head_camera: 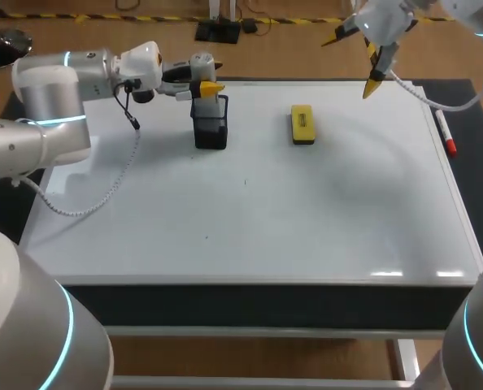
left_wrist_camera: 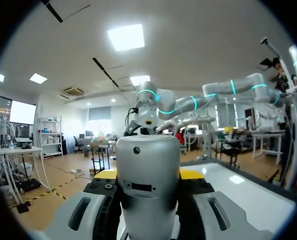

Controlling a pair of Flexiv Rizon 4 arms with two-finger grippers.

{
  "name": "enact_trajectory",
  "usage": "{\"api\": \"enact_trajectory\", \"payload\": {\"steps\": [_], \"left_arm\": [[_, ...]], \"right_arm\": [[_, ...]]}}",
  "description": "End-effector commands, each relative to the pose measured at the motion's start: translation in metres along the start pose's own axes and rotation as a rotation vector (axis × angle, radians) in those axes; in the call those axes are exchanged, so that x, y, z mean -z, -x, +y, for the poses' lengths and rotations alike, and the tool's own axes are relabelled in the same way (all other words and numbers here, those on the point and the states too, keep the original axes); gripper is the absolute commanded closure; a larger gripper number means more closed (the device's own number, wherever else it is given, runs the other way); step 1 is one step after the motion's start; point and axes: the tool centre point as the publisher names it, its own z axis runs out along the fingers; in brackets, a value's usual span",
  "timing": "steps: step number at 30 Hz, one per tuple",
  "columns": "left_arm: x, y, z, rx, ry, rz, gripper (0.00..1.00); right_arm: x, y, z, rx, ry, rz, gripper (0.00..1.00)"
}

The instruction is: Pick up the inspection probe, press it on each red-marked spot on the whiteboard one by one, put down the probe, pick up the eraser, and wipe off all the red marks.

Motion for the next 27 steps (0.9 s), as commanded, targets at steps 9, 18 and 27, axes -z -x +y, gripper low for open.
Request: {"api": "enact_trajectory", "payload": {"steps": [9, 18, 27], "left_arm": [[-0.002, 0.009, 0.016, 0.011, -0.006, -0.009, 1.00], [-0.006, 0.005, 0.020, 0.038, 0.012, 0.006, 1.00], [-0.006, 0.003, 0.022, 0.049, 0.022, 0.015, 0.00]], "right_arm": [[0.001, 0.000, 0.000, 0.002, -0.002, 0.003, 0.00], [0.001, 0.000, 0.000, 0.002, -0.002, 0.003, 0.00], [0.001, 0.000, 0.000, 0.002, -0.002, 0.003, 0.00]]}}
